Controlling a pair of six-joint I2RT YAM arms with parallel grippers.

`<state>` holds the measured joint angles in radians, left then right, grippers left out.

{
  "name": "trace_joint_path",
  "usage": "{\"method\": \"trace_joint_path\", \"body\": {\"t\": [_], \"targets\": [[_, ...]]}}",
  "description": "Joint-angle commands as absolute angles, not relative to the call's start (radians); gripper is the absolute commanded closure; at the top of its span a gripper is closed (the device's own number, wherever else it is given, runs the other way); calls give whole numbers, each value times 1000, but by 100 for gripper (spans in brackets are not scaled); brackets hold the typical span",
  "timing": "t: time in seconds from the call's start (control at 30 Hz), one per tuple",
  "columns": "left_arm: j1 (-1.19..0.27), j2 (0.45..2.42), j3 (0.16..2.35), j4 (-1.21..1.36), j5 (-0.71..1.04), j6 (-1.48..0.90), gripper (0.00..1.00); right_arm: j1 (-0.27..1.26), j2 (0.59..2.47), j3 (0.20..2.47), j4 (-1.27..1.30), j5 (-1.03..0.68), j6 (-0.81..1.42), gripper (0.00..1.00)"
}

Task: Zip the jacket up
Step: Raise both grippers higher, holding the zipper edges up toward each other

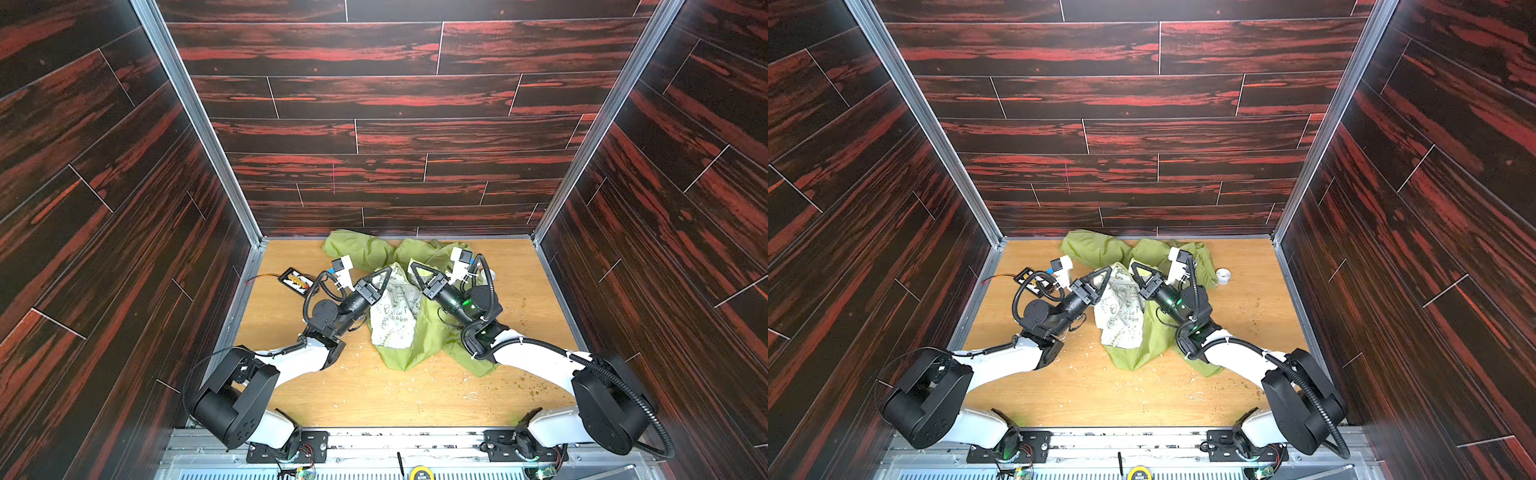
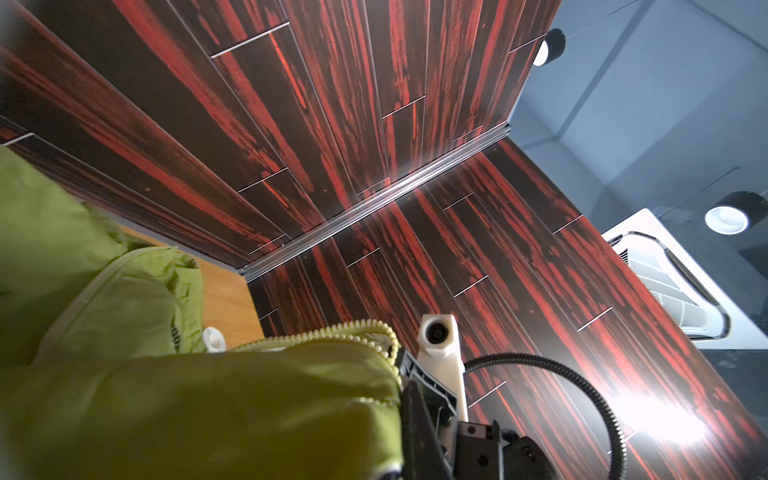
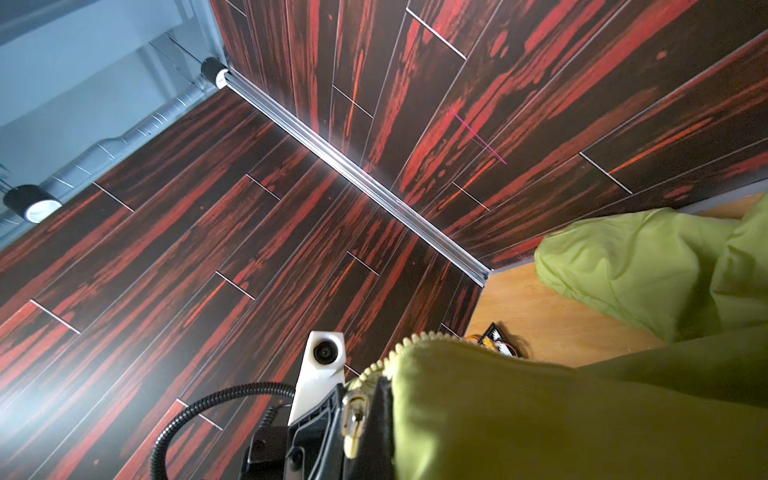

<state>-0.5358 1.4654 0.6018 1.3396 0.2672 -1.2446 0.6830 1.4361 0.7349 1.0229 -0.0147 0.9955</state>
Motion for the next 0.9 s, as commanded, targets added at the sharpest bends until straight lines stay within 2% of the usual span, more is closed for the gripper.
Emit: {"method": "trace_joint_path", "body": {"t": [0.0, 0.7, 0.87], "targets": [[-530, 1451, 632, 1408, 256, -1278, 100, 694, 1474, 778, 1102, -2, 1018, 100], [-530, 1440, 636, 1408, 275, -1290, 100, 727, 1487, 841, 1084, -7, 978, 100], [-531, 1409, 632, 1407, 298, -1207, 100, 727, 1408, 834, 974, 2, 934, 100]]}}
